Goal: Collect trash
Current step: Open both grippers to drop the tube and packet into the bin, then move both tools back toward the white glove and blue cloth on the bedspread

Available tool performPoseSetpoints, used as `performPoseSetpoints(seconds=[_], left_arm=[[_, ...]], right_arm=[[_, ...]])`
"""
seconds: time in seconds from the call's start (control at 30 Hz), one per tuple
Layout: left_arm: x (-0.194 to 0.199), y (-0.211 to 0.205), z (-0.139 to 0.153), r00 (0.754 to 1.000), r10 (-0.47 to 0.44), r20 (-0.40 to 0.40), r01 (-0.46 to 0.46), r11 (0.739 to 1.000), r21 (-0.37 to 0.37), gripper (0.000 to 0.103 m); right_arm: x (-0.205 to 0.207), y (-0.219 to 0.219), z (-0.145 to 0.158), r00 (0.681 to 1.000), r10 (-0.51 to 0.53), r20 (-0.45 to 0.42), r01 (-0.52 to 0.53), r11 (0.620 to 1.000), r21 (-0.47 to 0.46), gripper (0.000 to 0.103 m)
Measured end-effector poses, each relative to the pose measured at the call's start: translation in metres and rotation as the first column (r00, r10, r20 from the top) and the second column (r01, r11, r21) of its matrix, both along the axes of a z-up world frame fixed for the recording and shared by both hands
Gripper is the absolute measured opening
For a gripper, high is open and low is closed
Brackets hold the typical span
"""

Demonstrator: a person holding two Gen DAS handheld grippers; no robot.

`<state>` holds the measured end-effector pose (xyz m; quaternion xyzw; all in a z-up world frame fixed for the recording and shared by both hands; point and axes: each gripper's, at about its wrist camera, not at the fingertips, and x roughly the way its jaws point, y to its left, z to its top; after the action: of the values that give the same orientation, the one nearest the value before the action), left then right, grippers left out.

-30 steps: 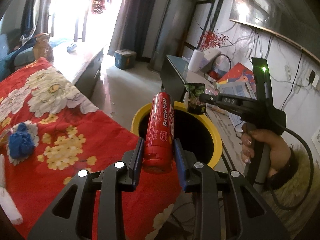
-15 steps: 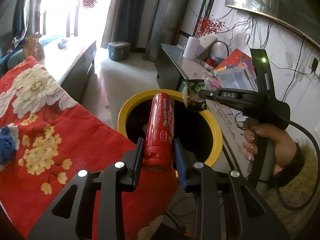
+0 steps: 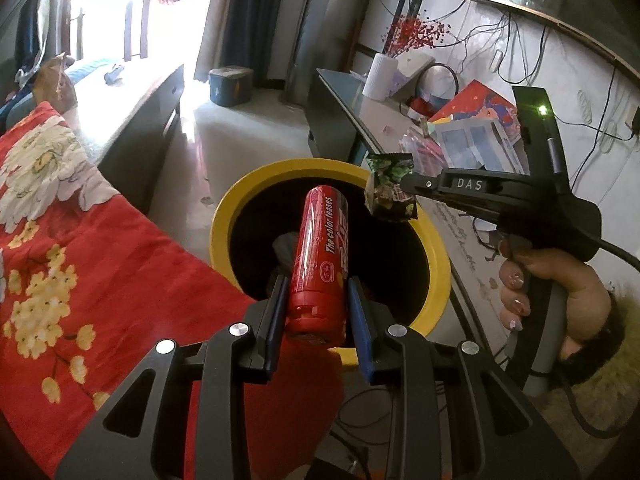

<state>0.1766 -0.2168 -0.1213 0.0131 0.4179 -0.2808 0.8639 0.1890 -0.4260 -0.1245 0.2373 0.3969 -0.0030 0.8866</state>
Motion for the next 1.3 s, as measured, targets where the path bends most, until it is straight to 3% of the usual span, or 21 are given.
performPoseSetpoints(seconds=[0.1, 0.17, 0.2, 0.23, 0.27, 0.33, 0.4, 0.47, 0.9, 1.3], left_arm=[[0.004, -0.005, -0.005, 1.000, -0.008, -0.012, 0.008, 1.000, 0.000, 0.029], [0.008, -0.009, -0.008, 1.000, -0.013, -0.013, 0.013, 1.000, 0.004, 0.033], [0.010, -0.010, -0.009, 1.000, -0.007, -0.013, 0.007, 1.000, 0.011, 0.040], [0.012, -0.010, -0.010, 1.000, 0.013, -0.009, -0.013, 1.000, 0.018, 0.063], [0.010, -0.008, -0.011, 1.000, 0.024, -0.006, -0.024, 1.000, 0.014, 0.075], [0.010, -0.004, -0.009, 0.999, 0.035, -0.001, -0.035, 0.999, -0.004, 0.075], [0.008, 0.002, -0.005, 0.998, 0.056, 0.015, -0.056, 0.998, -0.003, 0.083], [0.006, 0.010, -0.001, 0.996, 0.082, 0.033, -0.082, 0.997, -0.002, 0.094], [-0.012, 0.067, 0.030, 0.961, 0.251, 0.114, -0.250, 0.968, -0.021, 0.096], [-0.028, 0.124, 0.051, 0.908, 0.386, 0.164, -0.384, 0.922, -0.047, 0.096]], right_arm=[[-0.001, -0.004, -0.003, 1.000, -0.016, -0.007, 0.016, 1.000, 0.011, 0.009], [-0.002, -0.006, -0.004, 1.000, -0.026, -0.010, 0.026, 1.000, 0.016, 0.020], [-0.002, -0.007, -0.004, 0.999, -0.032, -0.010, 0.032, 0.999, 0.019, 0.031], [-0.004, -0.008, -0.004, 0.999, -0.041, -0.006, 0.041, 0.999, 0.029, 0.041], [-0.005, -0.009, -0.004, 0.999, -0.048, -0.002, 0.048, 0.998, 0.037, 0.043], [-0.005, -0.009, -0.001, 0.999, -0.052, 0.005, 0.052, 0.998, 0.033, 0.049], [-0.006, -0.008, 0.002, 0.998, -0.055, 0.019, 0.054, 0.998, 0.020, 0.059], [-0.006, -0.004, 0.007, 0.998, -0.049, 0.032, 0.049, 0.999, 0.004, 0.061], [-0.013, 0.039, 0.037, 0.991, 0.059, 0.124, -0.044, 0.992, -0.121, 0.078], [-0.021, 0.092, 0.054, 0.965, 0.204, 0.162, -0.181, 0.972, -0.149, 0.079]])
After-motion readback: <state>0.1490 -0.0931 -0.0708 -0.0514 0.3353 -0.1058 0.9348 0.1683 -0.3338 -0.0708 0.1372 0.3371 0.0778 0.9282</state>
